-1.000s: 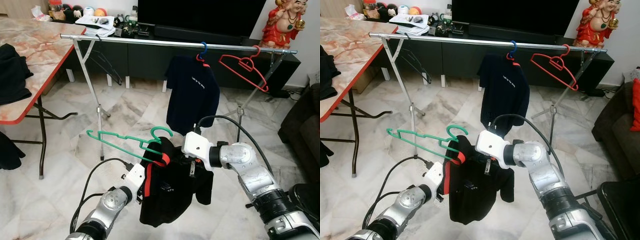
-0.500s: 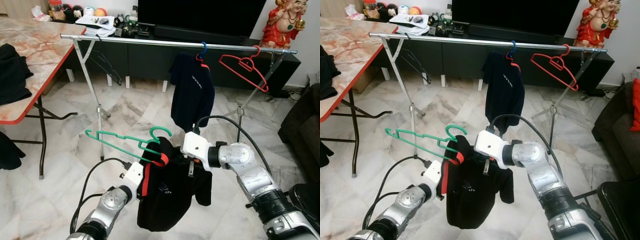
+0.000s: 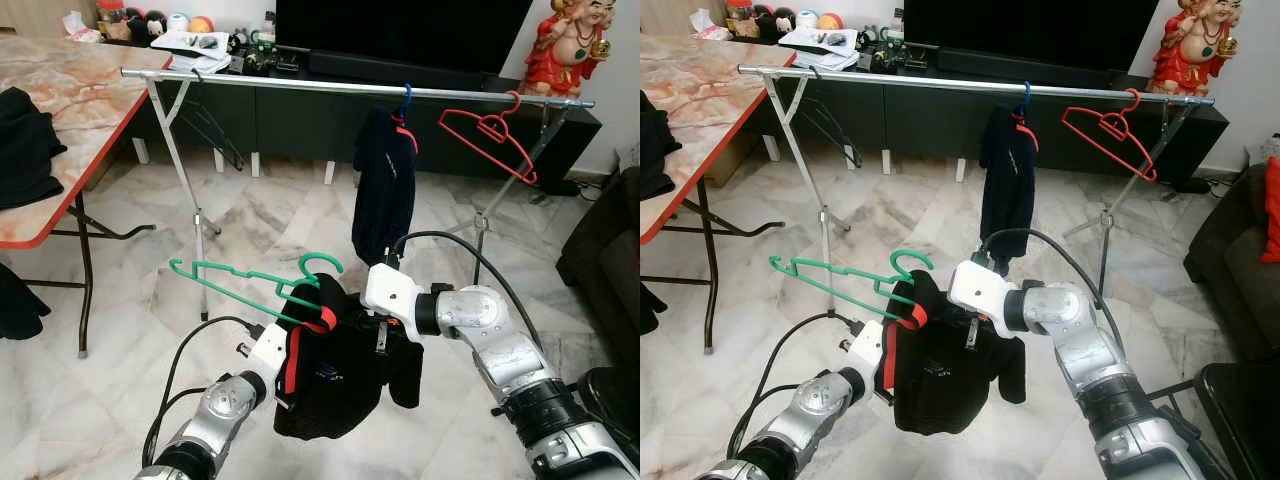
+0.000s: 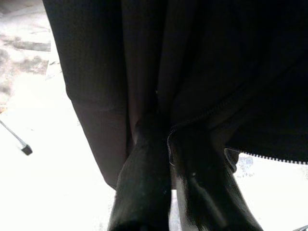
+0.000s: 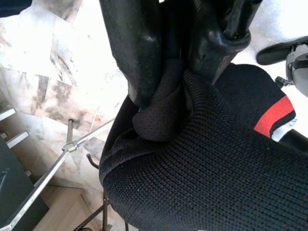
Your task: Hang hanger
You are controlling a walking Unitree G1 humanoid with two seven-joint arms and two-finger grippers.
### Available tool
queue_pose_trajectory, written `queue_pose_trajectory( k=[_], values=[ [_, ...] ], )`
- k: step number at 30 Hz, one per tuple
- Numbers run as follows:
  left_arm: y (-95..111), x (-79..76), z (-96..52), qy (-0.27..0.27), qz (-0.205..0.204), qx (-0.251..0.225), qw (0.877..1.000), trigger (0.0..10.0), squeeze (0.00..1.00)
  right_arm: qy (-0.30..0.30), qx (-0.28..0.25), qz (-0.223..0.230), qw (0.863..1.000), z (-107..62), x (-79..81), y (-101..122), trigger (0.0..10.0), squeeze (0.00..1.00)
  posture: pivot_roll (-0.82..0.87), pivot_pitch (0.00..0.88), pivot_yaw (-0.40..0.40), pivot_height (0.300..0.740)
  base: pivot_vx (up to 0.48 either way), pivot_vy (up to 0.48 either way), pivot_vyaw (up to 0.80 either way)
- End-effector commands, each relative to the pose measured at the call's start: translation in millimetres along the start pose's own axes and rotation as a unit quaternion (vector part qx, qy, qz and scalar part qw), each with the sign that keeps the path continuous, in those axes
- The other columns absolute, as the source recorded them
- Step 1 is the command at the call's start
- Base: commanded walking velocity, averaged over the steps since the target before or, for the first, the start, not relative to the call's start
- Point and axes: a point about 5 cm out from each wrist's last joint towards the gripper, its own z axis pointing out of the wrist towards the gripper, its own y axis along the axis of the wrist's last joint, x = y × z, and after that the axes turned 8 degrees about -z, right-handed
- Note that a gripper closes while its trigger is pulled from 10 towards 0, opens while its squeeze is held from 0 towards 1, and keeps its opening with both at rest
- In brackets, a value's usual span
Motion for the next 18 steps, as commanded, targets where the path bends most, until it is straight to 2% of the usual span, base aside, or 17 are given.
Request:
queue_pose_trajectory(
  k=[1,18],
  values=[
    [4.2,-1.7,1.6,0.000,-0.005,-0.012,1.000,0.0,0.00,-0.009,-0.011,0.000,1.000,-1.6,-4.6,4.5,0.0,0.00,0.01,0.114,-0.136,0.721,0.000,0.000,0.00],
    [3.7,3.2,0.4,0.028,-0.026,-0.019,0.999,0.0,0.00,-0.009,-0.009,0.002,1.000,-2.2,-3.4,3.4,0.0,0.00,0.01,0.119,-0.137,0.721,0.000,0.000,0.00]
  ],
)
